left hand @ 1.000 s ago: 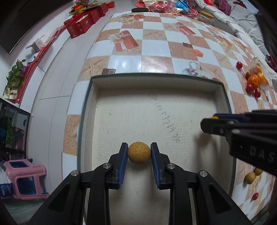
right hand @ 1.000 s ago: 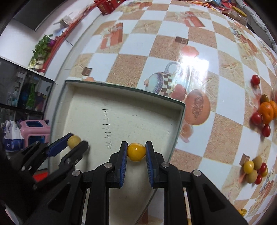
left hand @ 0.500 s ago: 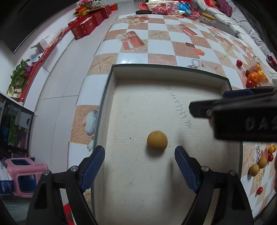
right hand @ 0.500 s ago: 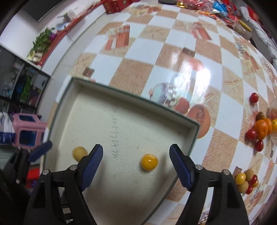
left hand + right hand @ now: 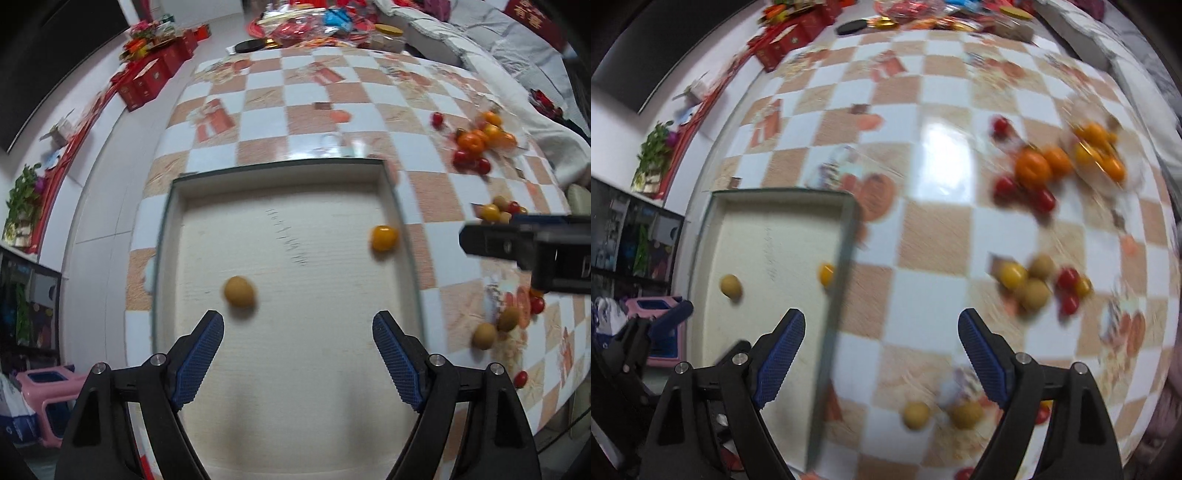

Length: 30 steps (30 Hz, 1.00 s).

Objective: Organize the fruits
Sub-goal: 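Move both open grippers back over the fruits on the table, then grasp a brown round fruit with the left gripper while the right grasps a red cherry tomato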

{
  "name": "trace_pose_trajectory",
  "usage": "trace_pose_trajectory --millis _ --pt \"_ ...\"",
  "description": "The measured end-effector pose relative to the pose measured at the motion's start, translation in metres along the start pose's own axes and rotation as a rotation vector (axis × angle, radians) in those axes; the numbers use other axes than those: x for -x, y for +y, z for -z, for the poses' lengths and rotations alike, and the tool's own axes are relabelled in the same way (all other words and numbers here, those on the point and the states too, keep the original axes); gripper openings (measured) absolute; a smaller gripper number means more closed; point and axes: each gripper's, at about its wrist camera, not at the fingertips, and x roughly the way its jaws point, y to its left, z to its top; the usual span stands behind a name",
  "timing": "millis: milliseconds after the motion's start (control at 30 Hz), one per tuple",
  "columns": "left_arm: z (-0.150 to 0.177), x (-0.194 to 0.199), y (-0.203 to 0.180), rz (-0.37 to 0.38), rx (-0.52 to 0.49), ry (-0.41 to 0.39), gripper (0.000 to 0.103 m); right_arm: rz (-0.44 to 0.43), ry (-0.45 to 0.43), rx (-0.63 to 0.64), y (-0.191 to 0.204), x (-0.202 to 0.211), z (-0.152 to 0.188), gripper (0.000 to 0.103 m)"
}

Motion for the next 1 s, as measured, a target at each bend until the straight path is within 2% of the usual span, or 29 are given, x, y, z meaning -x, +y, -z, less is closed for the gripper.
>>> trace_pose_trajectory --millis 200,333,567,833,1000 --pt "0.001 0.010 -0.057 0.044 -0.124 -0.003 0.084 0.061 0.033 -0.121 -0.065 0.015 0.055 0.087" --pt "0.004 0.012 -0.088 0.085 -0.171 0.008 0.084 0.103 0.058 -0.185 -0.103 0.022 0.087 0.087" --pt "0.020 -0.001 -0.138 0.118 -0.249 0.056 0.084 0.129 0.104 -0.243 -0.136 0.017 0.121 0.087" --pt "0.028 -0.028 -0.159 0.101 -0.287 0.103 0.084 0.093 0.099 -0.262 -0.147 0.007 0.120 0.086" --pt "0.025 -0.040 -0.160 0.093 -0.272 0.121 0.084 0.068 0.104 -0.246 -0.147 -0.003 0.109 0.072"
